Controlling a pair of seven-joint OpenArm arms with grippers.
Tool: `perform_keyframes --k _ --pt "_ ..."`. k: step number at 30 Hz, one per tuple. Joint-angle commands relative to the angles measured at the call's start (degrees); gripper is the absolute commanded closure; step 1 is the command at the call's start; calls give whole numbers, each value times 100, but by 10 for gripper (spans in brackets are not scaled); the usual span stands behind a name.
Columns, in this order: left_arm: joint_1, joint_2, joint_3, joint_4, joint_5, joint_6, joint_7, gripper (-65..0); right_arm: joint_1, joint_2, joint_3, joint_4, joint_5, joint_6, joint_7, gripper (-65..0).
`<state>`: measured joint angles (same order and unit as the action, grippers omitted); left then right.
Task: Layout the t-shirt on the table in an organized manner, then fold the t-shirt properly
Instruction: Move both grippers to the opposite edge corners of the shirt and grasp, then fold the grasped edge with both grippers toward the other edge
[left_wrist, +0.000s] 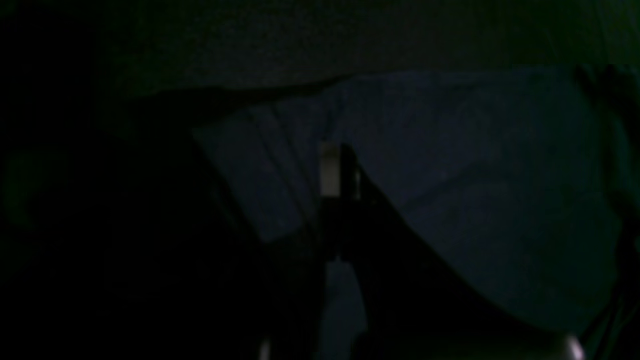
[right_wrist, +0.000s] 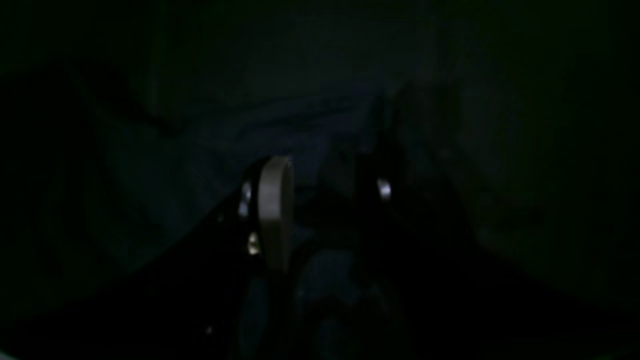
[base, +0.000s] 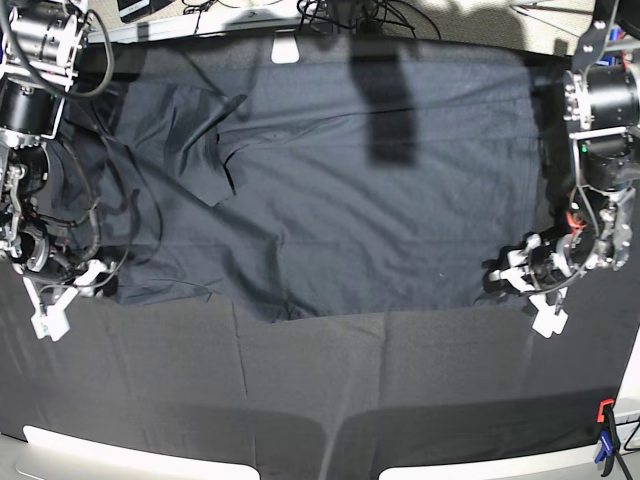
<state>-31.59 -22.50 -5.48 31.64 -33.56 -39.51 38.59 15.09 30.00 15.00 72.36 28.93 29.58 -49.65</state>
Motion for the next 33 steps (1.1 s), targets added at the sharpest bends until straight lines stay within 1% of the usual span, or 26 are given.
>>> perform_keyframes --k 1,3,5,8,12,15,16,17,21,24,26,27,31,32,33 --pt "-162 -101 -11 70 -57 -49 -125 0 157 125 35 74 31 46 190 -221" --pt "-162 -105 -11 70 -55 46 -127 0 258 127 35 -9 24 46 232 -263" --pt "-162 -103 -11 70 -52 46 -107 0 503 125 33 -223 24 46 229 -291" --pt "-160 -103 -11 70 -52 46 -85 0 1001 127 24 -780 48 46 179 -291" --pt "-155 -103 -11 70 -52 46 -39 0 1707 127 17 -1945 328 50 -177 -291" --pt "-157 -103 -11 70 -52 46 -46 0 2243 129 -146 -2929 225 92 -332 -291" --pt "-157 -103 -11 70 -52 44 -46 0 2406 127 -262 -3228 109 179 -334 -291" --pt "-157 -103 -11 70 -52 44 -46 0 2553 125 -422 -3517 -46 199 -326 -291" --pt "-157 -103 -11 70 -52 46 -48 0 3008 127 -1115 -4430 -649 190 -184 -291" --pt "-157 -103 -11 70 -55 44 -48 0 3152 127 -1449 -4769 -778 138 -155 -291" --pt "-155 -103 -11 70 -55 44 -48 0 3154 127 -1565 -4822 -826 76 -153 -291" --pt "-155 -103 -11 70 -55 44 -48 0 3154 125 -1593 -4839 -949 17 -103 -291" --pt "-142 -103 -11 70 -55 46 -48 0 3191 131 -1600 -4841 -1945 -166 470 -291" --pt "-136 -101 -11 70 -55 46 -48 0 3191 136 -1600 -4841 -2124 -212 599 -291" --pt "-125 -101 -11 70 -57 44 -50 0 3189 144 -1600 -4841 -2151 -249 682 -291"
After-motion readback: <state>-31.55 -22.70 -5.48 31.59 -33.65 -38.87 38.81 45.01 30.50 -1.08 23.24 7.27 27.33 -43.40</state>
